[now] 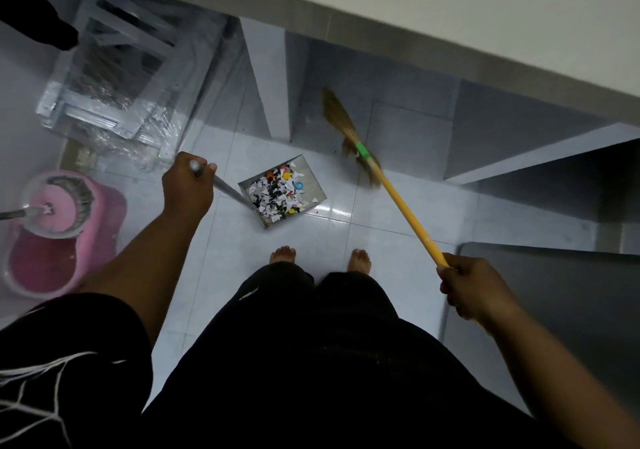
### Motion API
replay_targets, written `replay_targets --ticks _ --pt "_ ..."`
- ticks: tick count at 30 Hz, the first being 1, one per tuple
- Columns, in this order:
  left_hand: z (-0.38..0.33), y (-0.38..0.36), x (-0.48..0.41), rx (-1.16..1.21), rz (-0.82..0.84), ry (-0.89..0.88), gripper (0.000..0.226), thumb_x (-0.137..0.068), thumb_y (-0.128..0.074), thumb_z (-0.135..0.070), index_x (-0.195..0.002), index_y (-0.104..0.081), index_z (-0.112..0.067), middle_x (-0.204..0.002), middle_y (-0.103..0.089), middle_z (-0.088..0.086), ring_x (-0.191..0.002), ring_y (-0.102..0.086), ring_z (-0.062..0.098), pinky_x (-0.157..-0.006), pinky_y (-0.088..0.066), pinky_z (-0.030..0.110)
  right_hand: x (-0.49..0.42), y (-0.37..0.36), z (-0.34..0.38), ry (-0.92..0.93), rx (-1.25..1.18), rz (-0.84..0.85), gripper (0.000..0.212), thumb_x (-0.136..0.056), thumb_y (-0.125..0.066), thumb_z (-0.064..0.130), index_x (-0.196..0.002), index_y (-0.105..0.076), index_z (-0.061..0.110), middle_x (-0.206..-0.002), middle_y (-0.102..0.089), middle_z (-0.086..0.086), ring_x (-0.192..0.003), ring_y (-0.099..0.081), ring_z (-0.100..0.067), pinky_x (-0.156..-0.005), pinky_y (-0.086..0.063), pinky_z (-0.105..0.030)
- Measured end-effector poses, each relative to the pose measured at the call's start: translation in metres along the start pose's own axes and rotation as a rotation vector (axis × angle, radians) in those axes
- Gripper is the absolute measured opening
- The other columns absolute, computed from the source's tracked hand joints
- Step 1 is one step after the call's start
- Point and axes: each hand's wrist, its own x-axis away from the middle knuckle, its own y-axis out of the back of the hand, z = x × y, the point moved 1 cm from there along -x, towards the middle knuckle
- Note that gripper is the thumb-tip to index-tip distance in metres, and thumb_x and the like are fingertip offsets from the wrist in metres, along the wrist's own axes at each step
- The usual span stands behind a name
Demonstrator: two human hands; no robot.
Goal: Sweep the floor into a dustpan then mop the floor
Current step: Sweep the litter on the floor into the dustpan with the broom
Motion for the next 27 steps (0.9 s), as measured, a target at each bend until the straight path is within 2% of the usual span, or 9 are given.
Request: replay_targets --ticks 4,10,12,15,17,19,21,23,27 --pt "-0.013 -0.031 0.024 0.0 -0.014 0.059 0.018 -0.093 -0.061 -0.028 -0.101 -0.057 -0.011 -0.094 -0.06 0.002 -0.087 -0.056 0.017 -0.079 -0.042 0.026 -0.031 0.032 0.017 0.082 -0.018 0.025 0.015 -0.094 -0.052 0.017 -0.092 -0.064 0.027 -0.066 -0.056 -0.009 -0.048 -0.041 -0.017 -0.045 -0.034 -0.027" --pt "-0.02 -0.092 0.047 0.034 -0.094 0.119 0.024 -0.093 -0.062 -0.03 -0.102 -0.057 -0.008 -0.098 -0.067 0.011 -0.094 -0.064 0.029 -0.087 -0.052 0.042 -0.135 0.054 0.049 0.163 0.091 -0.001 0.03 -0.091 -0.055 0.021 -0.121 -0.06 0.021 -0.072 -0.061 -0.008 -0.049 -0.046 -0.017 -0.041 -0.038 -0.024" --pt "-0.022 -0.112 0.045 0.031 -0.106 0.12 0.024 -0.092 -0.062 -0.032 -0.101 -0.057 -0.01 -0.096 -0.068 0.011 -0.094 -0.064 0.03 -0.088 -0.052 0.044 -0.174 0.051 0.062 0.195 0.107 -0.017 0.033 -0.089 -0.055 0.02 -0.122 -0.06 0.02 -0.069 -0.06 -0.007 -0.047 -0.046 -0.016 -0.04 -0.037 -0.022" --pt "-0.025 -0.139 0.038 0.0 -0.101 0.084 0.022 -0.091 -0.063 -0.033 -0.1 -0.058 -0.013 -0.093 -0.068 0.008 -0.09 -0.065 0.026 -0.085 -0.051 0.039 -0.219 0.042 0.076 0.257 0.134 -0.043 0.031 -0.09 -0.053 0.019 -0.12 -0.06 0.021 -0.069 -0.06 -0.007 -0.049 -0.047 -0.018 -0.042 -0.037 -0.025" --pt "-0.027 -0.152 0.031 -0.001 -0.107 0.067 0.02 -0.091 -0.064 -0.035 -0.097 -0.058 -0.017 -0.089 -0.068 0.006 -0.085 -0.065 0.023 -0.08 -0.051 0.032 -0.239 0.034 0.079 0.305 0.205 -0.072 0.037 -0.091 -0.052 0.021 -0.127 -0.056 0.021 -0.08 -0.065 -0.01 -0.056 -0.053 -0.023 -0.048 -0.042 -0.028" --pt "-0.03 -0.162 0.026 -0.023 -0.117 0.029 0.019 -0.09 -0.065 -0.037 -0.094 -0.058 -0.019 -0.082 -0.067 0.0 -0.074 -0.063 0.012 -0.071 -0.045 0.013 -0.249 0.025 0.073 0.352 0.296 -0.126 0.041 -0.091 -0.052 0.024 -0.132 -0.053 0.021 -0.095 -0.067 -0.011 -0.067 -0.059 -0.025 -0.058 -0.048 -0.032" --pt "-0.033 -0.168 0.019 -0.024 -0.125 -0.019 0.017 -0.089 -0.066 -0.038 -0.091 -0.059 -0.022 -0.075 -0.065 -0.008 -0.069 -0.061 0.002 -0.061 -0.038 0.001 -0.251 0.017 0.06 0.417 0.388 -0.207 0.041 -0.093 -0.053 0.026 -0.133 -0.053 0.022 -0.096 -0.068 -0.007 -0.071 -0.061 -0.02 -0.064 -0.05 -0.028" --pt "-0.035 -0.171 0.01 -0.009 -0.128 -0.063 0.016 -0.089 -0.066 -0.038 -0.09 -0.059 -0.024 -0.073 -0.064 -0.013 -0.069 -0.062 -0.002 -0.06 -0.038 0.002 -0.251 0.003 0.053 0.495 0.497 -0.293 0.04 -0.094 -0.054 0.026 -0.132 -0.055 0.018 -0.093 -0.069 -0.004 -0.069 -0.057 -0.012 -0.059 -0.041 -0.019" --pt "-0.04 -0.174 -0.013 -0.05 -0.136 -0.171 0.018 -0.089 -0.065 -0.039 -0.088 -0.057 -0.024 -0.07 -0.061 -0.015 -0.069 -0.059 -0.007 -0.059 -0.037 0.001 -0.282 -0.031 0.07 0.614 0.561 -0.402 0.033 -0.094 -0.054 0.018 -0.124 -0.059 0.008 -0.094 -0.068 -0.012 -0.067 -0.05 -0.019 -0.065 -0.039 -0.024"
